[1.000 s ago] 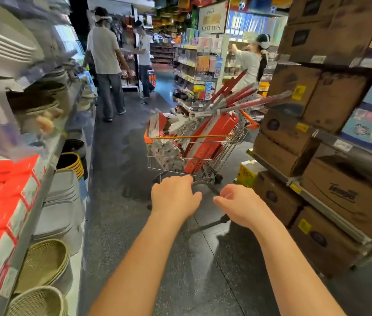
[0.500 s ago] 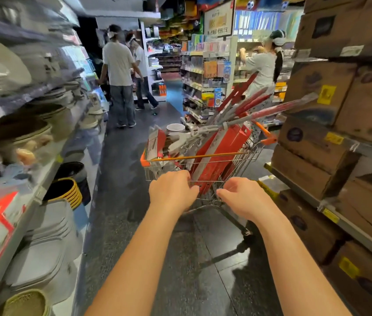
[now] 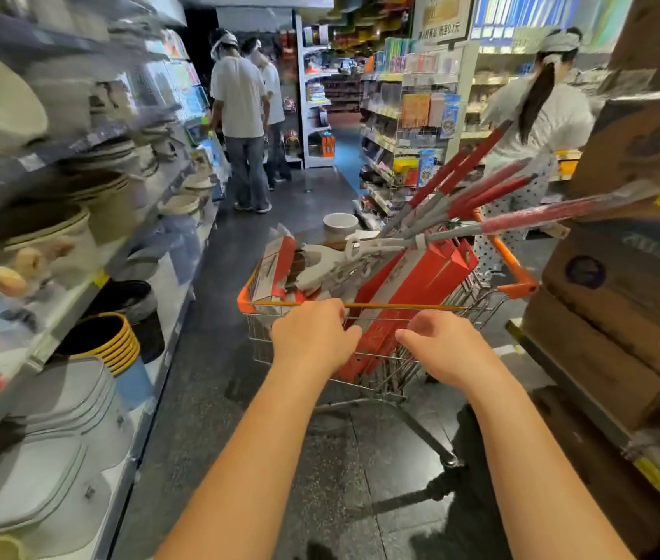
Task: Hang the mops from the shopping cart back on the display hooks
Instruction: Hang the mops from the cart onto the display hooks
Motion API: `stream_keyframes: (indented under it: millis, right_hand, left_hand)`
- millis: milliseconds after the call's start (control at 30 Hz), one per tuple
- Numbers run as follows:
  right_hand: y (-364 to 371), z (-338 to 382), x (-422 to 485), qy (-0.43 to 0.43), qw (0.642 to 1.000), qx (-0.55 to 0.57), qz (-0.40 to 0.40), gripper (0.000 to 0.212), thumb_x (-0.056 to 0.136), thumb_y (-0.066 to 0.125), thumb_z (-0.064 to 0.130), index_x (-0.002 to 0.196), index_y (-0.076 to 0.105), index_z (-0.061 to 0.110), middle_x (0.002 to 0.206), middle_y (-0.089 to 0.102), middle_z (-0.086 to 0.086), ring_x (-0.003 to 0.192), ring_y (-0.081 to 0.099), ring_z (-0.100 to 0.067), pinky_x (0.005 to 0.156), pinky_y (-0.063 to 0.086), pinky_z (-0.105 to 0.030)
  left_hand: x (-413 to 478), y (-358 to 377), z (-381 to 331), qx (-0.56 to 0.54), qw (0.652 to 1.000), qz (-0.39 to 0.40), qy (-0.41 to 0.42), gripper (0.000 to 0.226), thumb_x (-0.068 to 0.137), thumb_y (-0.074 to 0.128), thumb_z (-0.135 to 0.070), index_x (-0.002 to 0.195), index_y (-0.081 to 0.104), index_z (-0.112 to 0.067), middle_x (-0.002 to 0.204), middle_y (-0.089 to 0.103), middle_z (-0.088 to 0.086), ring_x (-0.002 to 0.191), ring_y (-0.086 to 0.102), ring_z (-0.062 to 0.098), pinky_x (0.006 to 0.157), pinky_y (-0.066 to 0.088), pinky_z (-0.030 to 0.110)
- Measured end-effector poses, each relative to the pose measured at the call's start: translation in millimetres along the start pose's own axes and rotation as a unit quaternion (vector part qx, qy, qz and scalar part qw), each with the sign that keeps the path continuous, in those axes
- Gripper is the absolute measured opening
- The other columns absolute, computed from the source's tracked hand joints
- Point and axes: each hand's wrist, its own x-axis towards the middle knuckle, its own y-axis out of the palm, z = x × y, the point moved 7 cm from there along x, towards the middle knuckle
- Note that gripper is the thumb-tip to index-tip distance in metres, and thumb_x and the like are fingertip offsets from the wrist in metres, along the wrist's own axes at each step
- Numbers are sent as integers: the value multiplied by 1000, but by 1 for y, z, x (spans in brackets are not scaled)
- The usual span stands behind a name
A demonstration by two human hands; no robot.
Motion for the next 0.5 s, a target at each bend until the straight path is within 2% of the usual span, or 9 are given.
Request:
stream_keyframes:
  millis: [233,367,500]
  right_hand:
    - [22,2,108,-13,999,-28,31,41,91,52,49,120,60,21,119,63,1,107,59,-21,89,50,-37]
    - [21,15,188,-22,999,-44,17,34,88,53,47,111,64,24,114,66,1,104,61,-23,90,51,-41]
    - [16,29,266,-16,998,-54,9,31,90,54,42,112,62,21,112,66,-3,104,60,-27,89,50,-40]
  left_hand:
    - [101,31,16,-22,999,-3,-25,30,92,50,-43,111,61,-22,109,65,1,104,59,25,78,47,35]
    - [180,44,27,-38,998,-3,-41,34,92,49,-43,116,61,-22,116,65,4,110,58,28,82,46,36]
    - [260,49,33,-58,997,0,-42,37,92,49,-44,120,60,-22,120,64,5,113,57,28,87,46,37]
